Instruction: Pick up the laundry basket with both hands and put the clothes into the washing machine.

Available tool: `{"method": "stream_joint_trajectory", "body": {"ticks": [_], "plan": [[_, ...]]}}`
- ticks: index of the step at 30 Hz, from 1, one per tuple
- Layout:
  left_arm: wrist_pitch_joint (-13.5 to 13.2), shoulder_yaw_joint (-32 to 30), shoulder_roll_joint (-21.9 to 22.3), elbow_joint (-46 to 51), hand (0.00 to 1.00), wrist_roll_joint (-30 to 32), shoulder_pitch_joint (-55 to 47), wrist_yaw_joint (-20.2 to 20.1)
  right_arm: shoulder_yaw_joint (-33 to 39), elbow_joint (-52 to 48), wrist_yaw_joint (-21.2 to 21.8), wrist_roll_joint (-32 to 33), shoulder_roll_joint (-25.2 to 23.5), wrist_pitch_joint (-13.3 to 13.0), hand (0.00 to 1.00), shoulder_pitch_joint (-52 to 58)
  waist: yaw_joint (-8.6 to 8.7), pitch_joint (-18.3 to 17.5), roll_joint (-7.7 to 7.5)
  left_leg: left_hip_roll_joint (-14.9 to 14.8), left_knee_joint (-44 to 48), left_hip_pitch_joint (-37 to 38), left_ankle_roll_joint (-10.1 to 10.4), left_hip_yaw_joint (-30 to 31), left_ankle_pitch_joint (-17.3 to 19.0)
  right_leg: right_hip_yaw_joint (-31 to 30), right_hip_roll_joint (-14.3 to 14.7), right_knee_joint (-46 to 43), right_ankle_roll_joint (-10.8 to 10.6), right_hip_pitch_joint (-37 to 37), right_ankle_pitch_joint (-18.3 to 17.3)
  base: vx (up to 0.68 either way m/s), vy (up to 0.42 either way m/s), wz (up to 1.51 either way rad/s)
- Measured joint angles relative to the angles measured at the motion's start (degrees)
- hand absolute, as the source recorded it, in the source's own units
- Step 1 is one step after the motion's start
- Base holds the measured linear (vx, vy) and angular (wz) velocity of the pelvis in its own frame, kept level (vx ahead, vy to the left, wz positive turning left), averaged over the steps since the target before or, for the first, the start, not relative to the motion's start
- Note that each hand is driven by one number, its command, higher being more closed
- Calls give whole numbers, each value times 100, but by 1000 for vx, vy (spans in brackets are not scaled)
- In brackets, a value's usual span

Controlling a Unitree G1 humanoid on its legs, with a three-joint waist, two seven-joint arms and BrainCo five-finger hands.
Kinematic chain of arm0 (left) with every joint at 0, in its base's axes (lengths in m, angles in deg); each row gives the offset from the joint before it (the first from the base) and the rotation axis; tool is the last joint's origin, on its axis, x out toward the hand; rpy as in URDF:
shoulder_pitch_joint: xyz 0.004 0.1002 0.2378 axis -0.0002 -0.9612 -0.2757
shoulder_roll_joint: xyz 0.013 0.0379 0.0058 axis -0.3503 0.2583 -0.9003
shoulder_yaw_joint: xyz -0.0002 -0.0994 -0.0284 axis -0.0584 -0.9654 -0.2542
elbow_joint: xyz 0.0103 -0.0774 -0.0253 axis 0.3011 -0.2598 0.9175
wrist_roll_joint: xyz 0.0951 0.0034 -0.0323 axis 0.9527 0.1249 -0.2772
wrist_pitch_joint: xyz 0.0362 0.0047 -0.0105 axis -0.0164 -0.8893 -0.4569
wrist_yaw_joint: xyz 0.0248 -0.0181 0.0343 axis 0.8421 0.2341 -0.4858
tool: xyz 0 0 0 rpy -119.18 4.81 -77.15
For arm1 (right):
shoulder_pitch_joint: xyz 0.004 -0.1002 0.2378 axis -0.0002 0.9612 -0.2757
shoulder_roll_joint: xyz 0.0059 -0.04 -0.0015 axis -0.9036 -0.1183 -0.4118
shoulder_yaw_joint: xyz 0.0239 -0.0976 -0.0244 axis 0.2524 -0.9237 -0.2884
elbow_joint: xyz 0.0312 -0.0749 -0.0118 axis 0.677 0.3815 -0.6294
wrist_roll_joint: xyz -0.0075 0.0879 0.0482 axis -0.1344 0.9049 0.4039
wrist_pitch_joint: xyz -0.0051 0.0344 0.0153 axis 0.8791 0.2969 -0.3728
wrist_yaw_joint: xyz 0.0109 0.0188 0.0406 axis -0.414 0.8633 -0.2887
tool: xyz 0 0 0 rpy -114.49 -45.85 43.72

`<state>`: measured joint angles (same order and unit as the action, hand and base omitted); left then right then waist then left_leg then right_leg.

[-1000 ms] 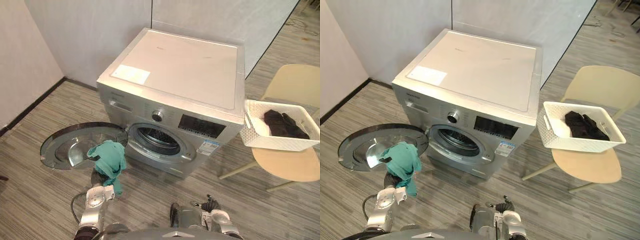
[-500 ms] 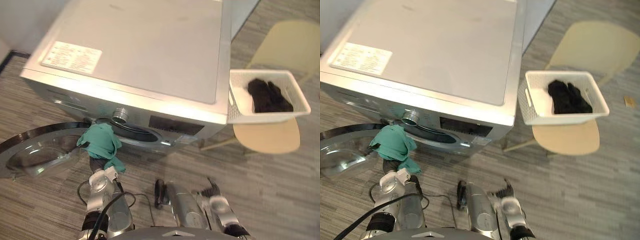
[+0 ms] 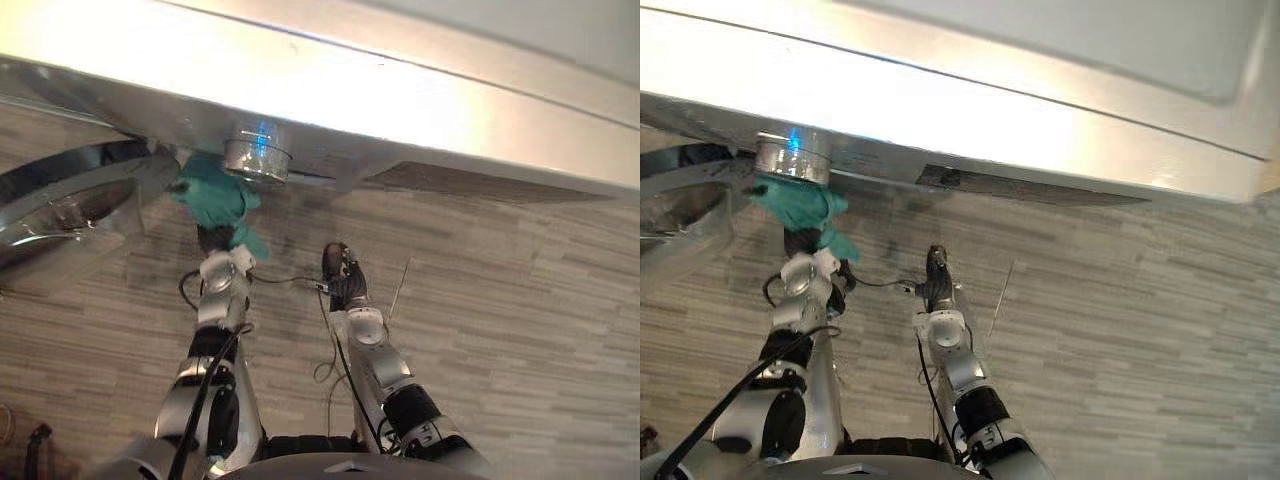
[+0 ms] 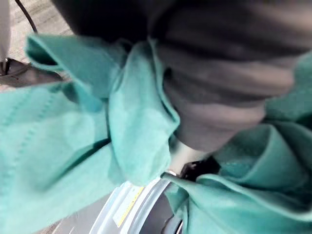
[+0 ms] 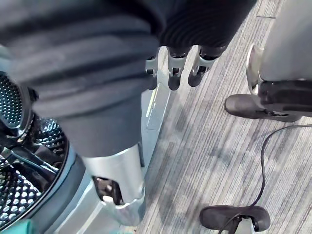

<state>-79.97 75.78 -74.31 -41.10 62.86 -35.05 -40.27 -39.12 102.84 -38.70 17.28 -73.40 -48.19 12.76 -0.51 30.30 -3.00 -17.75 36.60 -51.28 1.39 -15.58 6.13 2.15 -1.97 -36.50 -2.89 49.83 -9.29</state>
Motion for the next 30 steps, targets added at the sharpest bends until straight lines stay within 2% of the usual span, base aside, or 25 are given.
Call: {"method": "stream_joint_trajectory", "body": {"ticks": [4, 8, 14, 17, 18, 19, 20, 21, 23, 24, 26, 30], "plan": [[10, 45, -270, -10, 100, -8, 860, -7, 13, -209, -30, -5, 4, -66, 0, 12, 122, 41, -4, 43, -202, -186, -50, -9, -149, 38, -1, 321, -36, 110, 235, 62, 65, -2], [9, 455, -743, 43, 100, -8, 1409, -64, 127, -456, -30, -5, 18, -169, 0, 112, 200, 41, -4, 79, -457, -228, -26, -21, -288, 53, 16, 604, -35, 141, 385, 31, 45, -1], [83, 878, -966, 66, 100, 50, 1852, -75, 382, -680, -37, 1, 75, -173, 0, 529, 292, 41, -4, 107, -711, -260, -21, -79, -397, 72, 21, 911, -43, 147, 525, 32, 15, -1], [145, 921, -1259, 57, 100, 36, 2562, -63, 458, -825, -35, 19, 111, -217, 0, 626, 327, 42, -6, 114, -815, -289, -36, -178, -451, 17, 30, 1027, -53, 230, 609, 49, 8, -10], [159, 933, -1464, 23, 100, 26, 2952, -57, 471, -832, -35, 29, 124, -266, 0, 627, 387, 44, -9, 110, -859, -302, -38, -179, -476, 18, 42, 1098, -58, 230, 651, 56, -2, -6], [164, 996, -1643, -53, 0, 21, 3344, -57, 481, -862, -35, 52, 129, -276, 0, 635, 419, 44, -9, 108, -914, -309, -38, -179, -507, 29, 55, 1175, -61, 226, 704, 46, -4, -5], [139, 1075, -1775, -203, 0, 28, 3650, -65, 522, -885, -35, 77, 129, -281, 0, 637, 430, 44, -8, 106, -947, -315, -36, -186, -527, 26, 64, 1222, -64, 229, 732, 45, -9, -9], [-61, 1227, -1915, -415, 0, 59, 3758, -113, 571, -967, -35, 79, 140, -299, 0, 655, 451, 45, -9, 84, -979, -354, -26, -189, -546, 27, 97, 1337, -65, 233, 792, 36, -10, -11], [363, 1468, -2042, -1055, 0, 240, 4194, -163, 652, -1057, -31, 199, 204, -366, 0, 680, 411, 72, -62, 35, -989, -381, -17, -201, -561, 26, 147, 1417, -64, 236, 855, 42, -20, -11], [450, 1538, -2088, -1208, 0, 390, 4304, -169, 689, -1090, -31, 220, 201, -396, 0, 701, 414, 77, -72, 26, -995, -392, -18, -205, -568, 26, 156, 1439, -55, 244, 872, 34, -24, -9], [799, 1985, -2360, -1555, 0, 1004, 4667, -220, 803, -1368, -29, 291, 205, -461, 0, 858, 421, 78, -76, 19, -1109, -475, -29, -255, -642, 5, 177, 1591, -55, 329, 987, 15, -18, -9], [1172, 2310, -2662, -1598, 0, 1962, 4832, -267, 904, -1476, 0, 298, 239, -556, 0, 1046, 427, 84, -86, 8, -1187, -578, -41, -330, -735, -28, 199, 1721, -30, 447, 1108, 7, -21, -8]]}}
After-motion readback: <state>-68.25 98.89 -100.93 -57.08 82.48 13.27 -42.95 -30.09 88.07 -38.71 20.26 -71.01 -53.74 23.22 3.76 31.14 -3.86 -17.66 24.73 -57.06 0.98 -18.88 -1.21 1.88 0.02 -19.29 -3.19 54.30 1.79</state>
